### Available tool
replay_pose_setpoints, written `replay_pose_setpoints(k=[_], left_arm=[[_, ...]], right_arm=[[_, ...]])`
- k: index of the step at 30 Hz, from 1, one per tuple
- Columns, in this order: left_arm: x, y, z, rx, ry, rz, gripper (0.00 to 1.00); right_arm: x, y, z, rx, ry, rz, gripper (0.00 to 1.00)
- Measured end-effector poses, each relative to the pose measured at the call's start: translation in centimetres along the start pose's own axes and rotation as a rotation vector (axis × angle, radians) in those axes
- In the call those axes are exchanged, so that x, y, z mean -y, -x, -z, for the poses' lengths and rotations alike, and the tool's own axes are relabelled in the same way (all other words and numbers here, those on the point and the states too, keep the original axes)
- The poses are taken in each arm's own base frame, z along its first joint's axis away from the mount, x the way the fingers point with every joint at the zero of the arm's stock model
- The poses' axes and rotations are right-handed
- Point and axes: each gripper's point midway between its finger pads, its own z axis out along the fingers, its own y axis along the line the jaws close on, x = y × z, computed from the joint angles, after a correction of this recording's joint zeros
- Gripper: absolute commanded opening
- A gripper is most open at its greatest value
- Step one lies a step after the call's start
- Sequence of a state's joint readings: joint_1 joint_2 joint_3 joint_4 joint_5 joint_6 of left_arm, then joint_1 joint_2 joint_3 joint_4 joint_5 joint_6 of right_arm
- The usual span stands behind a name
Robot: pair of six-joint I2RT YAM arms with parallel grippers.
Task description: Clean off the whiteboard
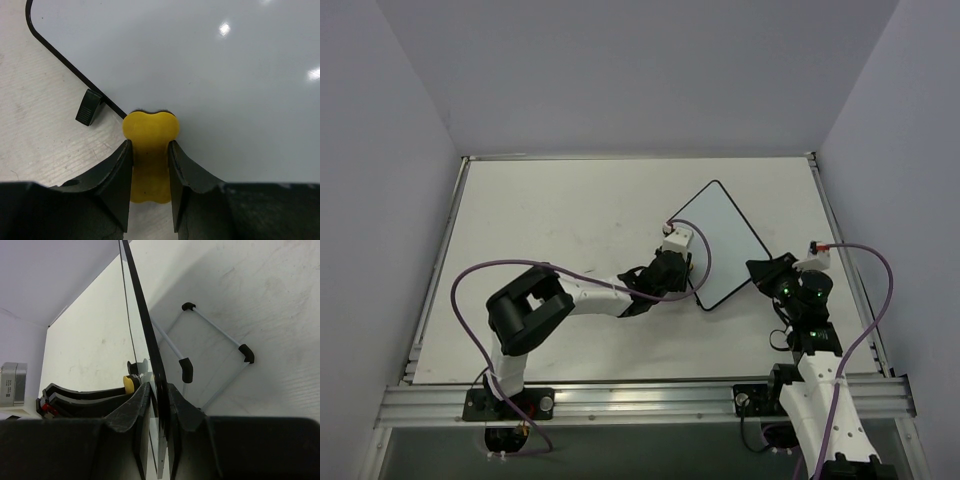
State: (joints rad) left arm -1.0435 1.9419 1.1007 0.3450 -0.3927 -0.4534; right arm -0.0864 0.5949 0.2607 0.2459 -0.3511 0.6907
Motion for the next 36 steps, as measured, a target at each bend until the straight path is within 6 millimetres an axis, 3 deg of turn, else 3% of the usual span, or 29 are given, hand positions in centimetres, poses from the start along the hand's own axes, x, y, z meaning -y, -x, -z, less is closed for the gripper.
replay_pose_setpoints(k=[16, 28, 36], left_arm=[[1.1, 0.8, -0.5, 0.006, -0.027, -0.015, 0.02], [1.5, -0.1, -0.5, -0.018, -0.046, -0.022, 0.02], [0.6, -0.1, -0.8, -0.025, -0.027, -0.001, 0.02]], right_arm=[[-0.9, 1.0, -3.4, 0.008, 0.114, 0.111, 0.0], [-0.8, 2.5, -2.0, 0.087, 0.13, 0.229, 0.0], [-0.8, 2.7, -1.7, 0.093, 0.129, 0.227, 0.0]])
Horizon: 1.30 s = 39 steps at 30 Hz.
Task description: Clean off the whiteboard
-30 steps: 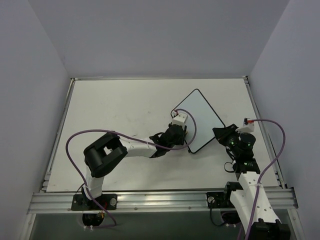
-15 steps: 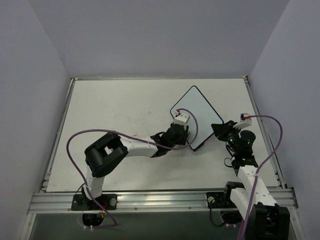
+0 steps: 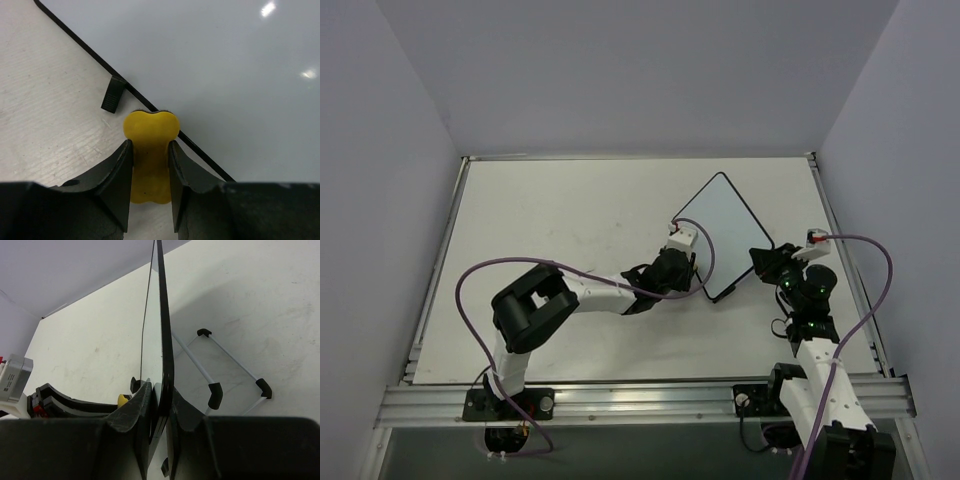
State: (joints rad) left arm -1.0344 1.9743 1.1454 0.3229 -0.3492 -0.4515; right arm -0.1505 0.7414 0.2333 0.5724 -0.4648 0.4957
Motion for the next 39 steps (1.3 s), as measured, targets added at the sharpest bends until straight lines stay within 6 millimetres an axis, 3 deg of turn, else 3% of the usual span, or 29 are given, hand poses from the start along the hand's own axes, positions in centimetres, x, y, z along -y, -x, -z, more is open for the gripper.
replay_pose_setpoints(k=[7, 12, 16, 20, 22, 25, 31, 35, 39], left_arm=[[-2.2, 0.2, -0.4, -0.01, 0.049, 0.03, 0.02], [-4.8, 0.2, 0.7, -0.031, 0.13, 0.06, 0.02], [-8.8, 2.4, 2.7, -0.019, 0.243, 0.115, 0.02], [-14.3, 5.4, 4.3, 0.029, 0.372, 0.201, 0.02], [-16.9, 5.9, 4.8, 0.033, 0.438, 0.234, 0.02], [-20.1, 4.9, 5.5, 0.001, 0.531, 0.263, 0.03], [-24.4, 2.5, 6.4, -0.066, 0.639, 0.299, 0.03], [-27.2, 1.5, 6.6, -0.087, 0.701, 0.333, 0.16], [-27.5, 0.3, 6.2, -0.115, 0.712, 0.337, 0.27]], right_arm=[[0.0, -0.1, 0.2, -0.001, -0.001, -0.007, 0.0], [-0.1, -0.1, 0.2, -0.001, 0.001, -0.013, 0.0], [-0.1, 0.0, 0.3, -0.001, 0.005, -0.014, 0.0], [-0.2, 0.0, 0.3, -0.001, 0.008, -0.016, 0.0], [-0.2, -0.1, 0.3, -0.001, 0.008, -0.02, 0.0], [-0.2, -0.1, 0.3, -0.002, 0.008, -0.023, 0.0], [-0.2, -0.2, 0.4, -0.004, 0.011, -0.028, 0.0], [-0.3, -0.2, 0.4, -0.003, 0.017, -0.027, 0.0], [-0.3, -0.2, 0.4, 0.0, 0.024, -0.025, 0.0]])
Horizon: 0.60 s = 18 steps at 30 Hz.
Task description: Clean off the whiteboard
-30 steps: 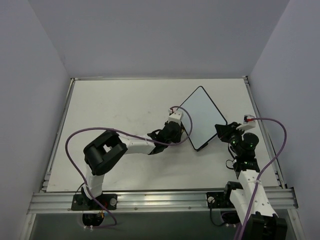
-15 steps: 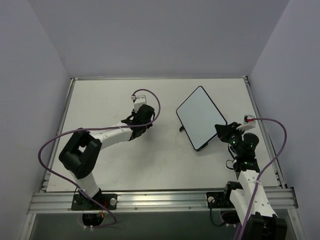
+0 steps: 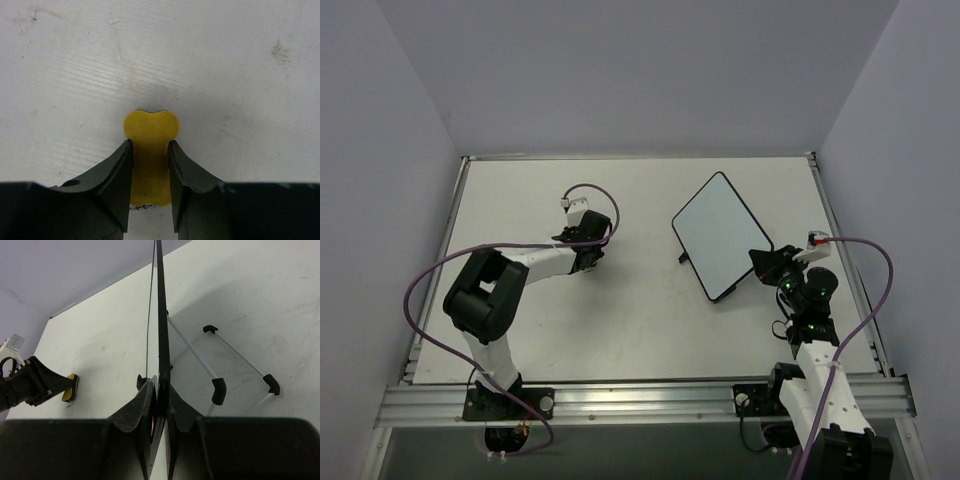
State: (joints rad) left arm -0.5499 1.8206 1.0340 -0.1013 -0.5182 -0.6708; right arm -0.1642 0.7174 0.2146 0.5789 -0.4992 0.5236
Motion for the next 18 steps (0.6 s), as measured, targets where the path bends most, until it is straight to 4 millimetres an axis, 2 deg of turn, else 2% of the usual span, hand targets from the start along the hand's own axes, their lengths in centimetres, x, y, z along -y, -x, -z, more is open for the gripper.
replay_pose_setpoints(k=[2, 3, 6, 10, 15, 18], left_arm=[[0.0, -0.3, -0.1, -0.004, 0.002, -0.004, 0.35], [0.0, -0.3, -0.1, -0.004, 0.002, -0.003, 0.44], [0.0, -0.3, -0.1, -0.006, 0.003, -0.002, 0.6], [0.0, -0.4, -0.1, -0.007, 0.004, 0.003, 0.71], [-0.6, -0.7, 0.3, -0.008, 0.01, -0.004, 0.72], [-0.4, 0.3, 1.2, 0.016, -0.002, 0.001, 0.72]], right_arm=[[0.0, 0.0, 0.0, 0.0, 0.0, -0.002, 0.0], [0.0, 0.0, 0.0, 0.0, 0.001, -0.002, 0.0], [0.0, -0.1, 0.0, 0.001, 0.003, -0.002, 0.0], [0.0, -0.1, 0.0, 0.001, 0.004, -0.002, 0.0], [0.0, -0.1, 0.0, 0.001, 0.004, -0.005, 0.0], [0.0, -0.1, 0.0, 0.001, 0.004, -0.005, 0.0]])
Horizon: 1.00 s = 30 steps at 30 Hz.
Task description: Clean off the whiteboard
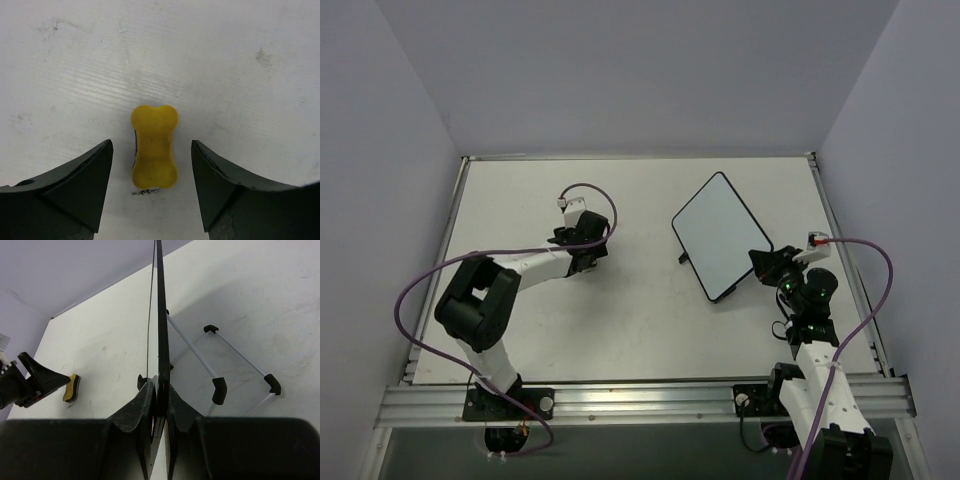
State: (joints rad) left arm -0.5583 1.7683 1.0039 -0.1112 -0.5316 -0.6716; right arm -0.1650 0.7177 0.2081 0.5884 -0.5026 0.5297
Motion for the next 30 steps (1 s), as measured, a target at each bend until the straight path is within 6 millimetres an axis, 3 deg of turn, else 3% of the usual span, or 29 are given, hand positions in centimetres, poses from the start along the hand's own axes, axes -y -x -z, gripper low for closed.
replay_pose_setpoints(k=[4, 7, 14, 17, 23, 30], left_arm=[[1.8, 2.5, 2.9, 0.077, -0.068, -0.004, 0.68], [5.0, 3.3, 5.8, 0.133, -0.178, -0.046, 0.67], [14.3, 0.6, 10.5, 0.155, -0.475, -0.194, 0.64], [17.4, -1.1, 11.2, 0.145, -0.566, -0.238, 0.64], [21.2, -4.5, 11.1, 0.093, -0.677, -0.309, 0.64], [23.4, -6.2, 10.2, 0.064, -0.731, -0.327, 0.55]], right_arm=[[0.0, 0.0, 0.0, 0.002, 0.001, 0.001, 0.0], [0.0, 0.0, 0.0, 0.002, 0.002, 0.001, 0.0], [0.1, -0.1, 0.0, 0.001, -0.001, -0.008, 0.0], [0.4, -0.3, 0.0, -0.008, -0.018, -0.029, 0.0], [0.9, -0.5, 0.6, -0.022, -0.073, -0.085, 0.0], [1.3, -1.0, 1.2, -0.032, -0.125, -0.151, 0.0]])
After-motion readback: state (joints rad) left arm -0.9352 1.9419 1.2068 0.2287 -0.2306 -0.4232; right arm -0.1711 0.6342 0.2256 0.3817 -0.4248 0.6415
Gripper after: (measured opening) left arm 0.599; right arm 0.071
